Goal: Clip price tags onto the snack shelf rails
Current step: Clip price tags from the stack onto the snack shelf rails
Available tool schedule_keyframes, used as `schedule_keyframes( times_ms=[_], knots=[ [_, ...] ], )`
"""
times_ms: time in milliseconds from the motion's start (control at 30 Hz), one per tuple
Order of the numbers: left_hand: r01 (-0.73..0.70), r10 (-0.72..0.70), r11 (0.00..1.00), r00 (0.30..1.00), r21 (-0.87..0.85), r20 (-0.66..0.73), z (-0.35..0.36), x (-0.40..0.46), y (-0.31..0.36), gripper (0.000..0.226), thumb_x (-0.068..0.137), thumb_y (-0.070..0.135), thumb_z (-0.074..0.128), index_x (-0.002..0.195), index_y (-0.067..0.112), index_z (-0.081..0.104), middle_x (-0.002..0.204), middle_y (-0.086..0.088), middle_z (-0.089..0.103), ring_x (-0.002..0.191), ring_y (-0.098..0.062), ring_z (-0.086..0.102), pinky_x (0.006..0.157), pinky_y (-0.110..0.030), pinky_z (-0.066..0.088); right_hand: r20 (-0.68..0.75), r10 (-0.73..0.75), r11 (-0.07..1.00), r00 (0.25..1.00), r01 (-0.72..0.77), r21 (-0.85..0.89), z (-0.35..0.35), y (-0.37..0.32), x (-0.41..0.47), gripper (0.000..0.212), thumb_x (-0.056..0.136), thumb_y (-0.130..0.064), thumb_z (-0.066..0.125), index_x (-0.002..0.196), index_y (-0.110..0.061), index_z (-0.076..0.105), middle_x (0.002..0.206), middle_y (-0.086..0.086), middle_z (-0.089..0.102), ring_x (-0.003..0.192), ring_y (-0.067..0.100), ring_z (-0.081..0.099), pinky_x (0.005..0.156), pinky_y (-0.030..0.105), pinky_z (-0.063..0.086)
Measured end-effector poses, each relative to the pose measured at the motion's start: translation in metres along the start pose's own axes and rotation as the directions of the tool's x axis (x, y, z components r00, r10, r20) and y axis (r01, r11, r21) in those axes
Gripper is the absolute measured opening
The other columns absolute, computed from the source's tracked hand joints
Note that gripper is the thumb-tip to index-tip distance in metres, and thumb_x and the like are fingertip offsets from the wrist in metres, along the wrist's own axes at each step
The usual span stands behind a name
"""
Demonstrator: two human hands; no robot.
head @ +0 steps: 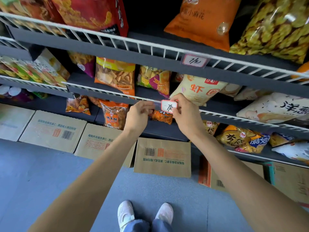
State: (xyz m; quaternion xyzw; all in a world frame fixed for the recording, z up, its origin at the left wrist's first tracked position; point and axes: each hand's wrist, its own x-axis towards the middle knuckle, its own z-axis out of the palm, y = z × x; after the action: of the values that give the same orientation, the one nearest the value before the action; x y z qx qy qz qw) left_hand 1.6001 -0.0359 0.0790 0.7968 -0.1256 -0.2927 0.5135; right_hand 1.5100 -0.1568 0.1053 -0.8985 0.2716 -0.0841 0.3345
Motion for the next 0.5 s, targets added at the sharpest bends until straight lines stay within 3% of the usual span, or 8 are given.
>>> schedule_keyframes(
  times_ms=[133, 233, 367, 433, 500],
  knots=[
    [0.021, -0.021, 0.996, 1.0, 0.085, -0.01, 0.01, 0.03, -0.045, 0.047, 0.089, -0.008, 0.036, 0.131, 0.008, 0.049, 0.125, -0.009, 0.06, 0.118, -0.021, 0.054, 0.099, -0.025, 0.041, 0.008, -0.022, 0.994, 1.0, 0.023, -0.111, 0.04, 0.025, 0.011, 0.015, 0.089, -0.002, 0.051, 0.101, -0.01, 0.051, 0.097, 0.011, 0.065, 0.088, 0.025, 0.062, 0.06, 0.03, 0.041],
    [0.021, -0.014, 0.991, 0.999, 0.134, -0.052, 0.02, 0.05, -0.068, 0.048, 0.089, -0.003, 0.038, 0.136, 0.009, 0.044, 0.129, -0.011, 0.056, 0.119, -0.027, 0.052, 0.098, -0.031, 0.041, -0.042, -0.014, 0.983, 0.999, 0.006, -0.185, 0.068, 0.042, 0.021, 0.012, 0.091, -0.009, 0.05, 0.103, -0.011, 0.05, 0.098, 0.012, 0.067, 0.088, 0.029, 0.062, 0.058, 0.029, 0.036],
    [-0.024, 0.034, 0.986, 0.997, 0.163, -0.063, 0.031, 0.071, -0.085, 0.056, 0.088, 0.003, 0.044, 0.143, 0.014, 0.036, 0.133, -0.01, 0.052, 0.117, -0.023, 0.053, 0.099, -0.031, 0.043, -0.156, 0.022, 0.964, 0.987, -0.063, -0.26, 0.095, 0.057, 0.031, 0.016, 0.094, -0.014, 0.046, 0.109, -0.012, 0.05, 0.106, 0.013, 0.066, 0.094, 0.032, 0.06, 0.057, 0.032, 0.034],
    [-0.07, 0.078, 0.984, 0.996, 0.163, -0.047, 0.034, 0.076, -0.092, 0.056, 0.088, 0.006, 0.045, 0.143, 0.017, 0.037, 0.129, -0.009, 0.055, 0.114, -0.02, 0.055, 0.096, -0.026, 0.044, -0.206, -0.005, 0.963, 0.979, -0.05, -0.265, 0.104, 0.06, 0.035, 0.015, 0.094, -0.016, 0.046, 0.108, -0.012, 0.051, 0.105, 0.011, 0.067, 0.092, 0.031, 0.061, 0.055, 0.031, 0.033],
    [-0.098, 0.107, 0.981, 0.993, 0.165, -0.045, 0.035, 0.078, -0.097, 0.055, 0.088, 0.006, 0.044, 0.141, 0.019, 0.04, 0.118, -0.006, 0.062, 0.098, -0.013, 0.06, 0.08, -0.009, 0.045, -0.252, -0.036, 0.966, 0.967, -0.031, -0.258, 0.108, 0.062, 0.038, 0.014, 0.095, -0.017, 0.046, 0.105, -0.013, 0.053, 0.1, 0.009, 0.068, 0.088, 0.028, 0.061, 0.055, 0.03, 0.032]
  ],
)
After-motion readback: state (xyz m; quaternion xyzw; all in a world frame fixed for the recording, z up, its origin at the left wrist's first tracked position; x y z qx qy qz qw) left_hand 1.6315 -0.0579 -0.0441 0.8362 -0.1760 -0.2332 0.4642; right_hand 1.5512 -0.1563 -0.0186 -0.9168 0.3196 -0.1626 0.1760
